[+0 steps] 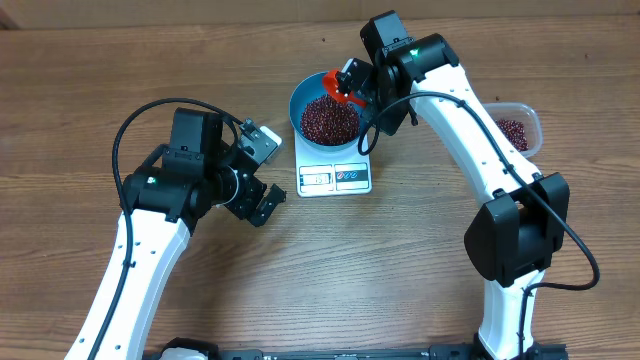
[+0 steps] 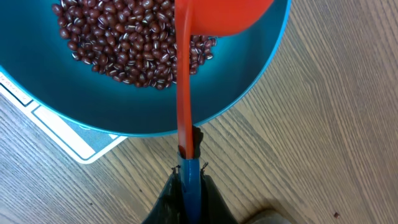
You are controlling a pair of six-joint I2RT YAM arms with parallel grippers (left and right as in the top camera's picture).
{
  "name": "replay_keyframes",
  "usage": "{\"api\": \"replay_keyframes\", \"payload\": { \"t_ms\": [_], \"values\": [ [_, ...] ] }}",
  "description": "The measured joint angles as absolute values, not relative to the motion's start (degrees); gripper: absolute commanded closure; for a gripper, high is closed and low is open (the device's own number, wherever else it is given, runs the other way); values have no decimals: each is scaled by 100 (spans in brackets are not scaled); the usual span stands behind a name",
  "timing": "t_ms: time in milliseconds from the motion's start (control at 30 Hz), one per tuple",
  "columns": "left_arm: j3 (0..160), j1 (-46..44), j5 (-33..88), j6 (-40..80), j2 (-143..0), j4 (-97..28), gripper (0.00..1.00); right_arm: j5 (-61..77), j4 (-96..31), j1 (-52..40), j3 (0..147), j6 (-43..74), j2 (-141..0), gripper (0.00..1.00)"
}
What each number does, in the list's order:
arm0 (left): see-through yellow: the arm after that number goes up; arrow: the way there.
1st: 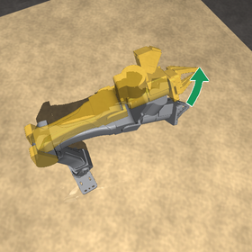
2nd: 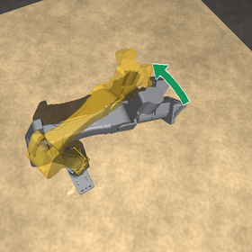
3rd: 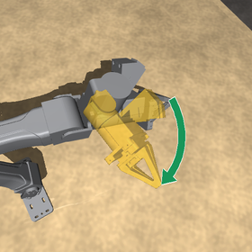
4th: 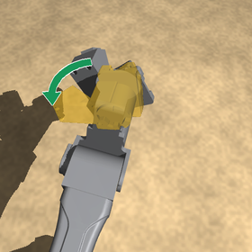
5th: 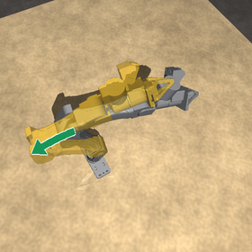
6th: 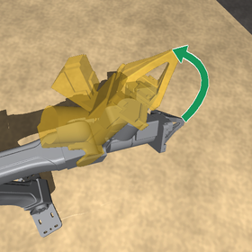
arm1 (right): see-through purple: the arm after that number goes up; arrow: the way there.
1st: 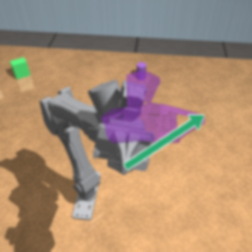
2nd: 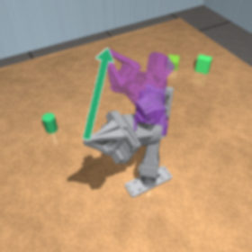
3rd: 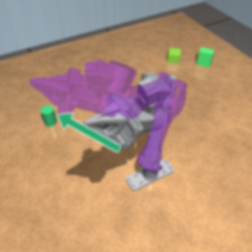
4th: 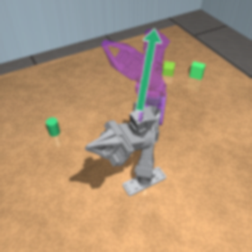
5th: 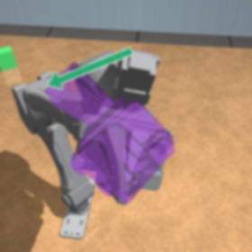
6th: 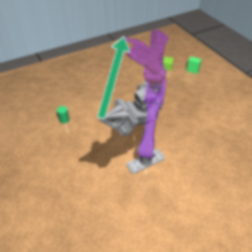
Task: Scoop item into bowl and weigh 150g on scale
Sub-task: 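Tip the scoop with the right gripper to pour beans into the bowl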
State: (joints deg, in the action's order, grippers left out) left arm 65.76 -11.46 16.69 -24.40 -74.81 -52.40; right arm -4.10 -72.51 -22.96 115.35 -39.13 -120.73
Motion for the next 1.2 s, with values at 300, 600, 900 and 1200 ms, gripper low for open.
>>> {"api": "replay_keyframes", "payload": {
  "t_ms": [300, 600, 900, 1200],
  "values": [
    [6576, -1146, 1669, -2440, -7481, -5240, 0, -596, -7253, -2324, 11535, -3927, -12296, 96],
    [6576, -1146, 1669, -2440, -7481, -5240, 0, -1337, -7271, -2541, 11535, -3924, -12503, 96],
    [6576, -1146, 1667, -2440, -7481, -5240, 1, -1973, -7338, -2869, 11535, -3922, -12663, 96],
    [6576, -1146, 1667, -2440, -7481, -5240, 0, -2102, -7356, -3089, 11535, -3924, -12689, 96]
  ]
}}
